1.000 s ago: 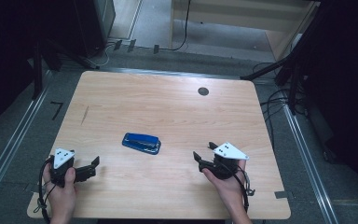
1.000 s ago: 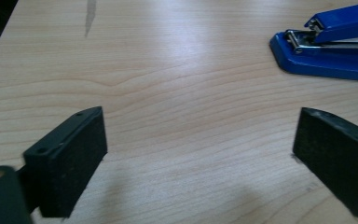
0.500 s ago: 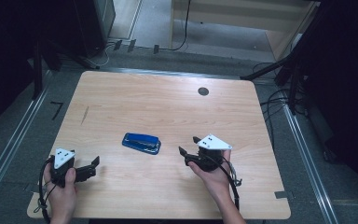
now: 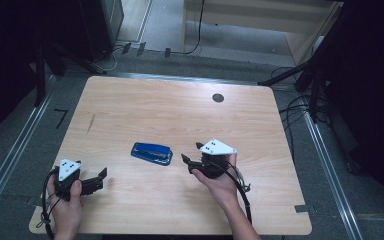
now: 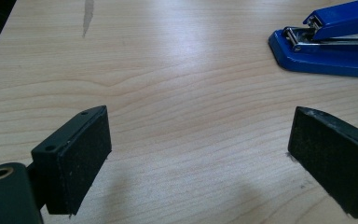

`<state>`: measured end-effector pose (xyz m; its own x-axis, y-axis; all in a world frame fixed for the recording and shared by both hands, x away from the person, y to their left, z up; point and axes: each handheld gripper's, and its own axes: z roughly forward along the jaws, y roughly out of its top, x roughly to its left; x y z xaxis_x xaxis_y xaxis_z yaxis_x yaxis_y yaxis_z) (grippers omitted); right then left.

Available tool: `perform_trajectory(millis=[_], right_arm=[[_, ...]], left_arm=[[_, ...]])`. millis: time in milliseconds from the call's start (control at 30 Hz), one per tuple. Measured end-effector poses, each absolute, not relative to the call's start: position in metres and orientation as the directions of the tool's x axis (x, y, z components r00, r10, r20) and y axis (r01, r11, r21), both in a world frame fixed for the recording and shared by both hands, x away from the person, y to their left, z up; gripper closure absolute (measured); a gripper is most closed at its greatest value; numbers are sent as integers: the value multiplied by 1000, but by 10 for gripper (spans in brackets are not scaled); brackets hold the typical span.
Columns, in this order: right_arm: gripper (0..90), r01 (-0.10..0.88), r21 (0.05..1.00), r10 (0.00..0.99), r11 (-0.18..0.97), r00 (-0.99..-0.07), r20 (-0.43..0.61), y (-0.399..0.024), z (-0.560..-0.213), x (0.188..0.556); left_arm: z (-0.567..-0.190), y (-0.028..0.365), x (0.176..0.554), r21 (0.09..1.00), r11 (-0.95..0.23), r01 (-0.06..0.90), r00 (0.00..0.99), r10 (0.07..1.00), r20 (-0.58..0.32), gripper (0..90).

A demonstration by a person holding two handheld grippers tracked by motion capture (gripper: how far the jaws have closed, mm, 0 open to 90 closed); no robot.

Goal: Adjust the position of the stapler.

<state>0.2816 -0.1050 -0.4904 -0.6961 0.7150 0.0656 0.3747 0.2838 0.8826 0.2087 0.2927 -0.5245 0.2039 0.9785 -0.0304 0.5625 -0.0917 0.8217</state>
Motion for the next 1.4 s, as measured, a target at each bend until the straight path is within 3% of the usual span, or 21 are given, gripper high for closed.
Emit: perform_trajectory(millis=[1033,1300,1400], right_arm=[[369,375,834,608,405,-792,61,-41,-513,311],[416,397,821,610,410,-789,77,-31,-518,322],[480,401,813,587,421,-804,93,-27,-519,322]], left_arm=[[-525,291,208,817,-103,568,206,978,-20,66],[-525,291,208,818,-101,566,208,978,-23,67],[-525,291,208,819,-101,565,210,977,-24,67]])
